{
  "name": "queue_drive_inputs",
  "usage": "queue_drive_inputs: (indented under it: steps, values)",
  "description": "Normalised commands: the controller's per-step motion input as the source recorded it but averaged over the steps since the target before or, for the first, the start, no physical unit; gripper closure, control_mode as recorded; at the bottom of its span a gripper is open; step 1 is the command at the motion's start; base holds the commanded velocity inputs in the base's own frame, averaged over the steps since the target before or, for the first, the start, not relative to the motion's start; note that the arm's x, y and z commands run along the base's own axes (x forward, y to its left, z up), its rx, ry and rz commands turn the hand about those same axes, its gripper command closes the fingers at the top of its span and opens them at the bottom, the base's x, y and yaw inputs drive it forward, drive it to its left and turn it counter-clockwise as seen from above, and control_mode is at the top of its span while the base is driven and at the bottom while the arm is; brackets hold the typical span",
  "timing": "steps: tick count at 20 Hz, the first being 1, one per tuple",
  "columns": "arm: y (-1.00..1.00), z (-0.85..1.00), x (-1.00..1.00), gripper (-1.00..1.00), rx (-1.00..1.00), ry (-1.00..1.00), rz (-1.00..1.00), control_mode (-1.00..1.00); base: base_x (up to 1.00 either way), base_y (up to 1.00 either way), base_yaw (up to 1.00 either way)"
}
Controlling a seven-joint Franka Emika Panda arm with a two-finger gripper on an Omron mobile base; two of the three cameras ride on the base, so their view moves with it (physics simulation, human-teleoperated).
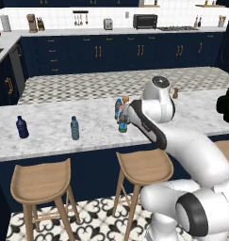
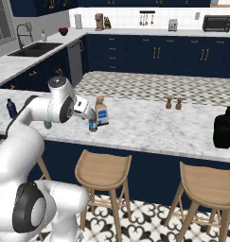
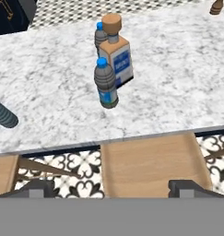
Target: Move the plastic bottles in the middle to the plastics group, and the glass bottles in the middle to the glass group.
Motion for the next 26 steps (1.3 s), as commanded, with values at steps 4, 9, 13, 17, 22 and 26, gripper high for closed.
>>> queue_drive_inputs:
  steps: [4,9,13,17,22,26]
  values:
    - [0.0,-0.17,0.58,-1.0,0.02,0.0,-0.01,-1.0,0.0,0.0,0.0]
    - [0.0,-0.05,0.34,-1.0,0.0,0.0,0.0,-1.0,0.0,0.0,0.0]
    - [0.0,-0.03,0.28,-1.0,0.0,0.0,0.0,-1.0,0.0,0.0,0.0]
    - [0.0,-0.18,0.22,-1.0,0.0,0.0,0.0,-1.0,0.0,0.0,0.0]
    - [0.02,-0.24,0.15,-1.0,-0.01,0.0,0.0,-1.0,0.0,0.0,0.0]
    - [0.01,-0.08,0.14,-1.0,-0.02,0.0,0.0,-1.0,0.0,0.0,0.0]
